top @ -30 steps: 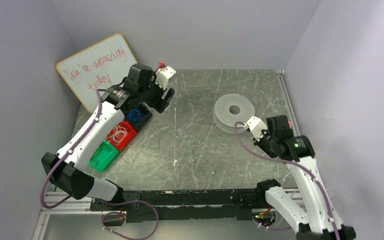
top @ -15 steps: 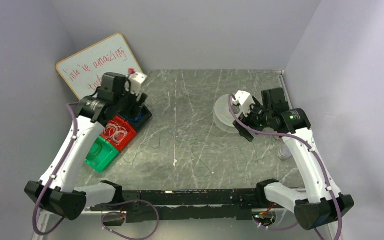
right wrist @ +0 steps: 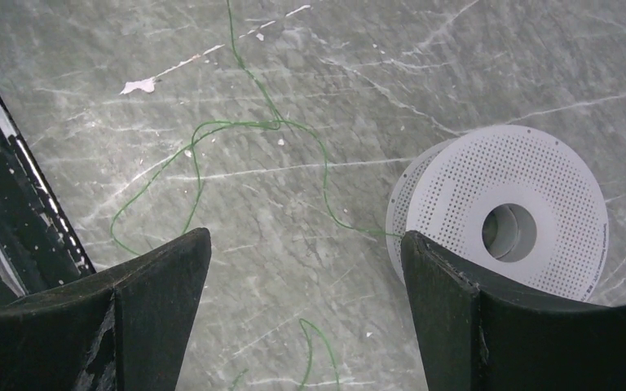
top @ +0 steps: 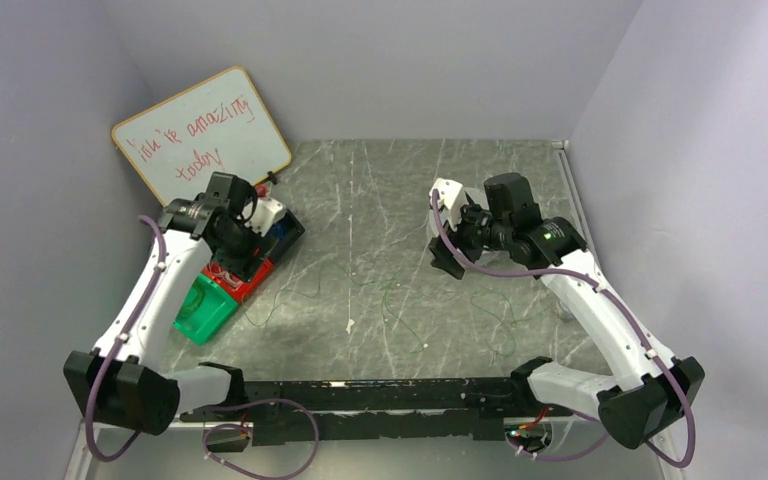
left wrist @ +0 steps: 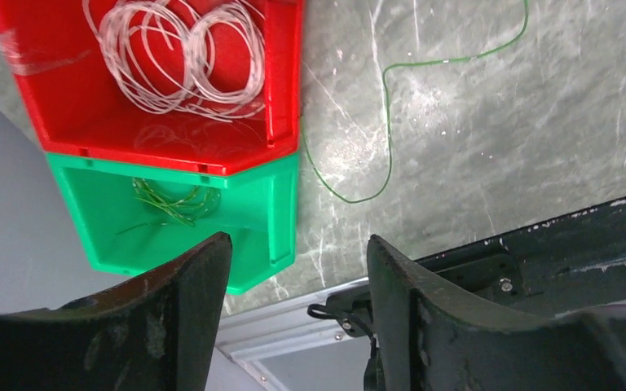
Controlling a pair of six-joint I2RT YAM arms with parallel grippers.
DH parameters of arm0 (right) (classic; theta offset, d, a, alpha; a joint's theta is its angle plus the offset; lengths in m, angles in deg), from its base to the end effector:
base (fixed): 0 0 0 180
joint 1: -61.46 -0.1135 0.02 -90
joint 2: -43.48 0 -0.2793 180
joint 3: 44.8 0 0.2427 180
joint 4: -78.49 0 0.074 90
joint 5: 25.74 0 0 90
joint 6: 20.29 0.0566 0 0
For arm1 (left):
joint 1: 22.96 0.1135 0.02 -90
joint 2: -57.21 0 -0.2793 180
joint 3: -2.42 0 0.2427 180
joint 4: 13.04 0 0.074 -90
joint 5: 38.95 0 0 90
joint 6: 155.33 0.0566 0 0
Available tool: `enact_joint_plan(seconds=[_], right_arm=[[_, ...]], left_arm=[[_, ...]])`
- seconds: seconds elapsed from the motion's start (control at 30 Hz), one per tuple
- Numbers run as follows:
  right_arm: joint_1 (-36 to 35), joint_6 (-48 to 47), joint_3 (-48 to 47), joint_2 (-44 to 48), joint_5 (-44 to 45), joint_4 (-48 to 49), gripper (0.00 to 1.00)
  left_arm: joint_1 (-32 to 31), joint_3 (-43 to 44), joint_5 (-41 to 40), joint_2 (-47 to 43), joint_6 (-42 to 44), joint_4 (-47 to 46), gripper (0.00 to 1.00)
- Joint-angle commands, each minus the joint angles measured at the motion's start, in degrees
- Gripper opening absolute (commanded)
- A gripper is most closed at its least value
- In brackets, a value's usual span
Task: Wrap the cables
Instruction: Pick up the cable at the center of the board.
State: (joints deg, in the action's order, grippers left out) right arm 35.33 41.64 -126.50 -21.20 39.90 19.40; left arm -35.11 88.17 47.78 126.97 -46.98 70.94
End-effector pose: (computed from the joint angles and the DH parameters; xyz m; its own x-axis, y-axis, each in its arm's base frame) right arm 0.1925 0.1204 0.3529 -0.2127 -0.5818 -0.7851 -0.8796 0.4638 -0.1054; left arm 0.2017 -0.0401 0.3214 -0.8007 0.4939 -0.3391 0.4649 0.8692 0.1682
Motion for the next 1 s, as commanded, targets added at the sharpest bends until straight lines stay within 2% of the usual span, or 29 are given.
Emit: enact_joint_plan(seconds=[0.0,0.07,0.43,0.63,0.97], right_arm=[[-0.27,0.87,1.28,2.86,-0.39,5.57,0.90],[-0.28,0.68,1.97,3.72,-0.93,5.77,0.90],[-0.29,-0.75,4.72,5.10,-1.52,6.20,0.89],[-0.24,-1.44,5.49,5.18,-1.60,6.31,0.89],[-0.30,-1.65,5.96,5.27,-1.83,6.40,0.89]], left_arm=[[0.19,-1.75,0.64,4.86,1.03,1.70,0.64],[0.11,-2.71,0.18,7.47,0.84,0.85,0.61],[0.16,-6.15,-2.15,17.53,-1.21,-4.39,0.54],[0.14,-7.53,-3.87,20.52,-2.19,-5.76,0.50],[0.28,-9.80,-6.37,22.19,-3.27,-6.50,0.35]])
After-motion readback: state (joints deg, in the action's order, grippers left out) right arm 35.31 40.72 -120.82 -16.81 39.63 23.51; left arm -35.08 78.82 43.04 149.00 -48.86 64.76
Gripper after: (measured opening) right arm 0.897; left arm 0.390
